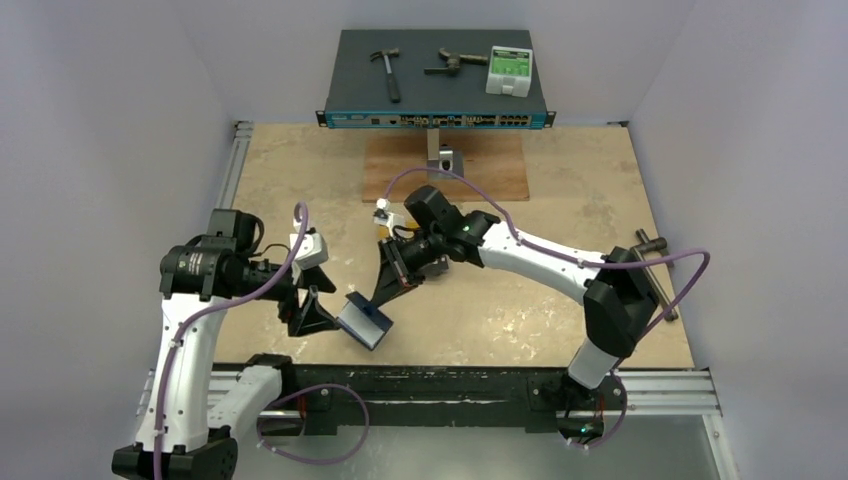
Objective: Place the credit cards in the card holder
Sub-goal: Place the card holder at the corner of the board.
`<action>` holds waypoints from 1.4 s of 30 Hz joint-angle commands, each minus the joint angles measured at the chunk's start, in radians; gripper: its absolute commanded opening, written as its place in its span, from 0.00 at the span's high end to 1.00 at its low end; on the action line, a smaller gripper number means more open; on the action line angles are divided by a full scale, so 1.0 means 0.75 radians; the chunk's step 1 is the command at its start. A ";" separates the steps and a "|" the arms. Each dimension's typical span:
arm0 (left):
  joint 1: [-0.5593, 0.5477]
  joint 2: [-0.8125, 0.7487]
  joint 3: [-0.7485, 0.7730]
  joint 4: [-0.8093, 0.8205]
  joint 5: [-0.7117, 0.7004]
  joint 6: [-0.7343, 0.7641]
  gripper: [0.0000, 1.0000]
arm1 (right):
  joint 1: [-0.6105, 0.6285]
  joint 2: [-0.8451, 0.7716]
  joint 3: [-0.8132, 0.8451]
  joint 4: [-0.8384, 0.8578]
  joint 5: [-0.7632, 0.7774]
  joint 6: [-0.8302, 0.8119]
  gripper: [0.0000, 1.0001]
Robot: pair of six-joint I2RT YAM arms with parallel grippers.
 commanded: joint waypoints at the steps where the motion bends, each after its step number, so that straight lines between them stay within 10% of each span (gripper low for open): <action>1: 0.014 0.044 0.038 -0.259 0.168 0.330 0.22 | -0.081 -0.093 -0.295 0.709 -0.296 0.564 1.00; 10: 0.014 0.088 -0.012 -0.290 0.087 0.633 0.23 | -0.193 -0.132 -0.884 1.218 -0.245 0.871 1.00; 20: 0.012 0.135 -0.013 -0.186 0.059 0.632 0.25 | -0.293 -0.207 -0.904 0.878 -0.172 0.581 1.00; 28: 0.011 0.196 0.012 -0.102 0.060 0.528 0.27 | -0.319 -0.245 -0.810 0.098 0.270 0.005 1.00; 42: 0.006 0.233 -0.017 -0.014 0.140 0.450 0.30 | -0.315 -0.308 -0.917 0.014 0.446 -0.131 0.98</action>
